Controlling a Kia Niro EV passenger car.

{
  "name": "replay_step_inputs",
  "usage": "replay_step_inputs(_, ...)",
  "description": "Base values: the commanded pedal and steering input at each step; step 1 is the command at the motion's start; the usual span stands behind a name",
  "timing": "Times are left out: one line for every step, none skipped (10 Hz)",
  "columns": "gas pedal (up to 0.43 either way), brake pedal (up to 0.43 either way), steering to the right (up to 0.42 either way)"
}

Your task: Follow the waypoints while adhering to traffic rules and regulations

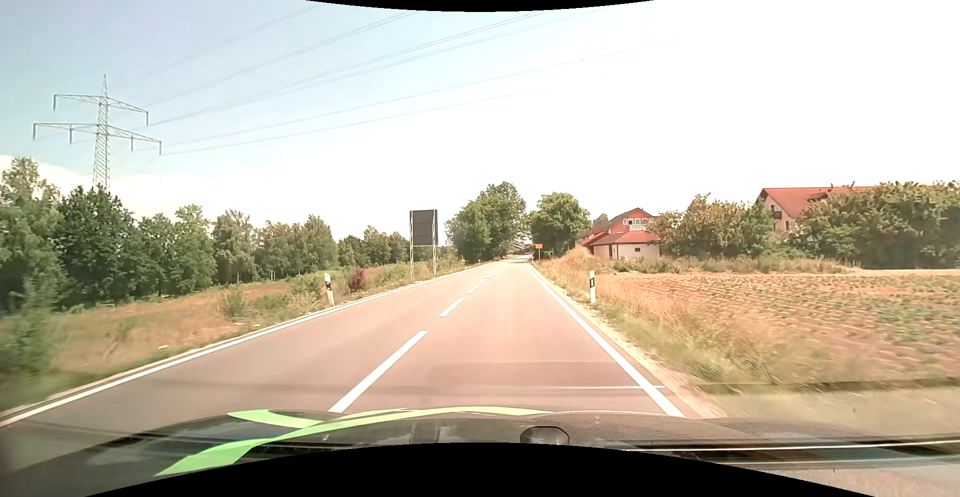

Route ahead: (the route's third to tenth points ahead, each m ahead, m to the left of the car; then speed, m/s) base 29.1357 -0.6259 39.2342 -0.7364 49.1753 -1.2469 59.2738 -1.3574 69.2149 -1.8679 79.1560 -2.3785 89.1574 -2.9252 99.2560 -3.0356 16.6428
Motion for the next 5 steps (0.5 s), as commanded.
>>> replay_step_inputs(0.11,0.0,-0.002)
replay_step_inputs(0.11,0.0,-0.002)
replay_step_inputs(0.11,0.0,-0.001)
replay_step_inputs(0.11,0.0,-0.001)
replay_step_inputs(0.11,0.0,-0.001)
